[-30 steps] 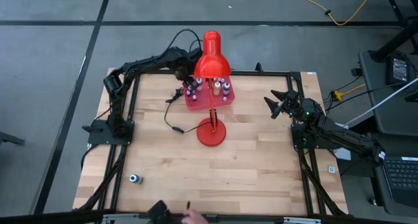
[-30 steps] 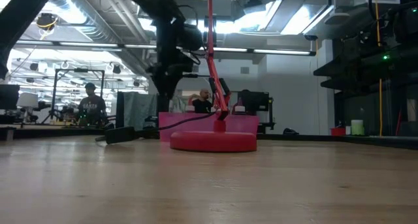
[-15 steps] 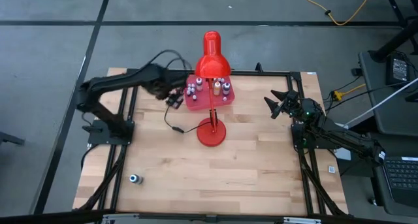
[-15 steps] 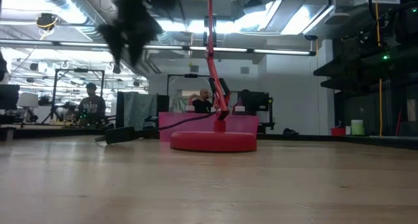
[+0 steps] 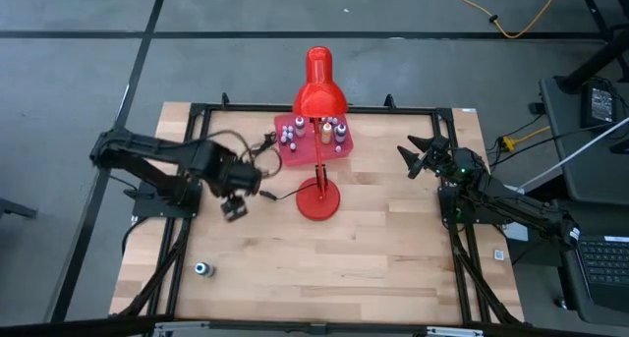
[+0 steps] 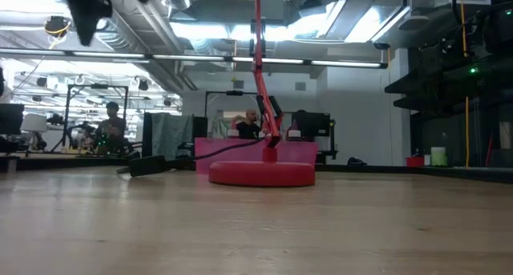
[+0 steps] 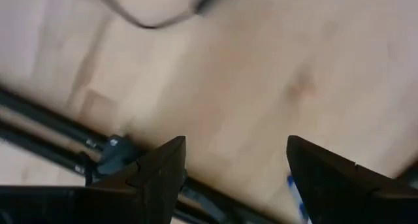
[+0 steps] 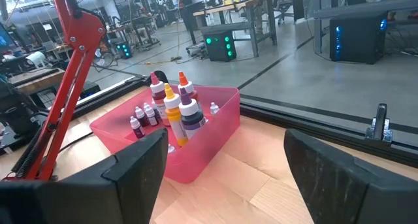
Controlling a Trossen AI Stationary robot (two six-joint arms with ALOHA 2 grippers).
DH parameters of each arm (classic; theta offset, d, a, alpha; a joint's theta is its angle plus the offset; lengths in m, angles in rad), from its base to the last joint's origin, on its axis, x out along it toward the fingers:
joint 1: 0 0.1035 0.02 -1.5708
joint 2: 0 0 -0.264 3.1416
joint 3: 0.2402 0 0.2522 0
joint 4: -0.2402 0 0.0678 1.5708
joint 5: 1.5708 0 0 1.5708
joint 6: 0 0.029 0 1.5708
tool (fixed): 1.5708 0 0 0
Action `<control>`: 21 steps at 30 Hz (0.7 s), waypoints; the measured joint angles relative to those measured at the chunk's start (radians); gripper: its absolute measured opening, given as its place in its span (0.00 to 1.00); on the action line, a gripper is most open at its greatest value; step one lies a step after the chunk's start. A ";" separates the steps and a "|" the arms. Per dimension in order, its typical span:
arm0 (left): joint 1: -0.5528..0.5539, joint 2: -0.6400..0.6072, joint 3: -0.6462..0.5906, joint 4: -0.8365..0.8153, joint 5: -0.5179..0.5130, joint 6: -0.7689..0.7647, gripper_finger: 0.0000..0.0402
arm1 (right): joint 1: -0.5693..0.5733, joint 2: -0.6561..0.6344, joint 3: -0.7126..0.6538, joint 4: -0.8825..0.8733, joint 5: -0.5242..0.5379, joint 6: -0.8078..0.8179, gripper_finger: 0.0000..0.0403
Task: Pick & Place food coloring
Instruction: Put the large blue food coloring bottle into the red bin
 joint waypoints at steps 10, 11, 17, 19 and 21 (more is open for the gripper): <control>-0.280 0.000 -0.030 0.001 0.036 0.131 0.65 | 0.000 0.000 0.000 0.000 0.000 0.000 0.76; -0.308 0.000 -0.046 -0.001 0.037 0.112 0.64 | 0.000 0.000 0.000 0.000 0.000 0.000 0.76; -0.459 0.001 -0.101 0.011 0.111 0.014 0.63 | 0.000 0.000 0.000 0.000 0.000 0.001 0.76; -0.499 0.001 -0.110 0.015 0.122 -0.035 0.63 | 0.000 0.000 0.000 0.000 0.000 0.000 0.76; -0.535 0.001 -0.124 0.030 0.139 -0.112 0.63 | 0.000 0.000 0.000 0.000 0.000 0.000 0.76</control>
